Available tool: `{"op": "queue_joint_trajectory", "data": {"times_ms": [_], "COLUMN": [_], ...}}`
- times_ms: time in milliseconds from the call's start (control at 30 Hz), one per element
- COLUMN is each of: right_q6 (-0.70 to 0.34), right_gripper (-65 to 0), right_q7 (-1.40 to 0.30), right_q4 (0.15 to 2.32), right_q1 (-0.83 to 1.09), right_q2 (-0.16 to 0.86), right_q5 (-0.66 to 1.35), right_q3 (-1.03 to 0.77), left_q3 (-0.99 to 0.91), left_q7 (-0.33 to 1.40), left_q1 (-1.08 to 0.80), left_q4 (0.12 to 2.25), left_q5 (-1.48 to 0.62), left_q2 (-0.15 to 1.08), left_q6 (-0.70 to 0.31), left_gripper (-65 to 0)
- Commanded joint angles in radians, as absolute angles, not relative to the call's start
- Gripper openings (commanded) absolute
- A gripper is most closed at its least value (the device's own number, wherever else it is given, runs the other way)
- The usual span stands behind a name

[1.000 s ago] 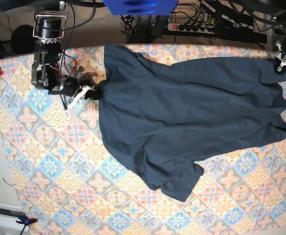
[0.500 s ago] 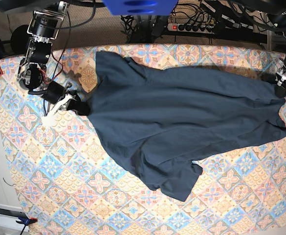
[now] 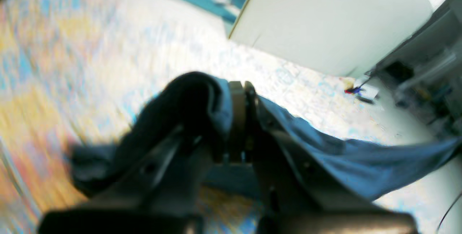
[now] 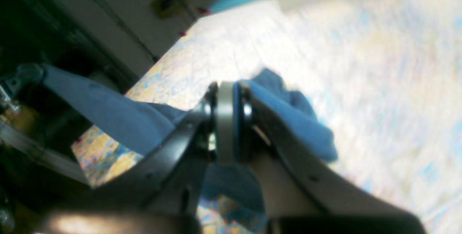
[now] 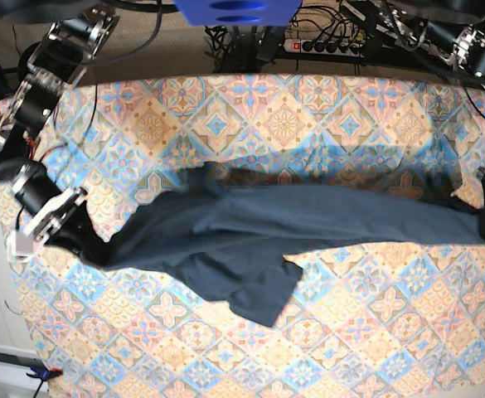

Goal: Layout the t-shirt on the table in an organized manner, then fold the t-shirt properly
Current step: 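Lift the t-shirt with both grippers and lay it flat across the table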

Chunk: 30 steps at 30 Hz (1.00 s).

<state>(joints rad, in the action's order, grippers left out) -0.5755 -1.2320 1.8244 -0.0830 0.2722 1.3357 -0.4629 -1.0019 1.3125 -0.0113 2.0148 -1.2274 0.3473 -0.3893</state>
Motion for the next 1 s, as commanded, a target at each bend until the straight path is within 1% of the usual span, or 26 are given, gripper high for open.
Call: {"op": "queue_joint_trajectory", "data": {"times_ms": [0, 100, 300, 367, 467, 600, 667, 733, 800, 900, 967], "right_q6": [-0.579, -0.579, -0.579, -0.579, -0.579, -0.579, -0.579, -0.579, -0.579, -0.581, -0.581], "right_gripper": [-64.3, -64.3, -64.3, -64.3, -64.3, -64.3, -64.3, -64.3, -64.3, -64.3, -64.3], "right_q7": [-1.204, -1.204, -1.207, -1.204, -1.199, -1.199, -1.199, -1.199, -1.199, -1.205, -1.208], "right_q4": [1.834, 1.773, 1.523, 1.425, 1.285, 1.122, 1.059, 1.027, 1.021, 1.027, 1.053], "right_q1": [-0.116, -0.222, -0.435, -0.532, -0.682, -0.901, -1.003, -1.067, -1.113, -1.124, -1.118], "right_q2": [0.302, 0.349, 0.46, 0.487, 0.519, 0.521, 0.521, 0.521, 0.521, 0.524, 0.553], "right_q5": [1.353, 1.353, 1.353, 1.349, 1.349, 1.322, 1.277, 1.254, 1.254, 1.26, 1.291], "right_q3": [-0.473, -0.469, -0.464, -0.433, -0.357, -0.272, -0.245, -0.237, -0.232, -0.239, -0.239], "left_q3": [-0.969, -0.868, -0.693, -0.618, -0.562, -0.518, -0.512, -0.492, -0.473, -0.479, -0.481], "left_q7": [1.277, 1.273, 1.273, 1.273, 1.273, 1.267, 1.225, 1.196, 1.198, 1.198, 1.208], "left_q1": [0.022, 0.114, 0.387, 0.503, 0.668, 0.871, 0.949, 1.007, 1.052, 1.059, 1.035], "left_q4": [2.031, 2.029, 1.952, 1.867, 1.727, 1.526, 1.446, 1.402, 1.4, 1.402, 1.402], "left_q5": [-1.247, -1.187, -1.024, -0.961, -0.866, -0.776, -0.728, -0.704, -0.71, -0.723, -0.754], "left_q2": [0.375, 0.44, 0.478, 0.481, 0.473, 0.44, 0.423, 0.412, 0.41, 0.414, 0.418], "left_q6": [-0.4, -0.404, -0.404, -0.404, -0.404, -0.404, -0.404, -0.404, -0.404, -0.404, -0.404], "left_gripper": [-65.0, -65.0, -65.0, -65.0, -65.0, -65.0, -65.0, -65.0, -65.0, -65.0, -65.0]}}
